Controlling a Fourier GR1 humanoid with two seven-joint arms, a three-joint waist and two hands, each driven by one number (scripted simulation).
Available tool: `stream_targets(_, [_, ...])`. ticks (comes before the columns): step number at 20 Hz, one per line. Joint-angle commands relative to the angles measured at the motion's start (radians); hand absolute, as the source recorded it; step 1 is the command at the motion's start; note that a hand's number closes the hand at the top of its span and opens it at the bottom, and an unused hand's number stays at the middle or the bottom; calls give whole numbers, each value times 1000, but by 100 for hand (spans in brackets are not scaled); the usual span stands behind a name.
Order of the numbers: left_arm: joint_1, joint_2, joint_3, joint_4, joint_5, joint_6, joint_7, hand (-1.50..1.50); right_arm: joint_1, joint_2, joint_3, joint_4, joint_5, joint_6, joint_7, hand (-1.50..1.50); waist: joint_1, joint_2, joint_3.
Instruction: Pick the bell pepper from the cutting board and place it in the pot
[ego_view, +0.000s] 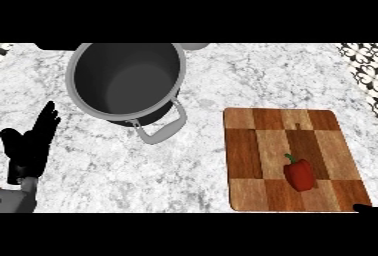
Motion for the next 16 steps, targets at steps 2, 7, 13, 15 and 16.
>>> stream_targets(2, [13,20,-75,-41,-78,-2,-4,0,-33,-139,47,-66,6,180,251,-150,47,-5,41])
stream_targets(7, [-26,37,-81,-33,-76,-10,14,0,-80,-175,153,-98,-40,333,459,-150,67,-3,42])
stream_targets(13, [-37,38,-85,-50,-76,-7,33,0,-214,-163,207,-133,-158,450,664,-150,72,-7,44])
stream_targets(15, [-13,13,-112,-42,-103,12,3,0,-277,-133,239,-68,-148,452,702,-150,89,-2,46])
stream_targets(16, [-26,35,-89,-20,-79,-20,18,0,-302,-140,243,-82,-176,488,721,-150,77,-3,45])
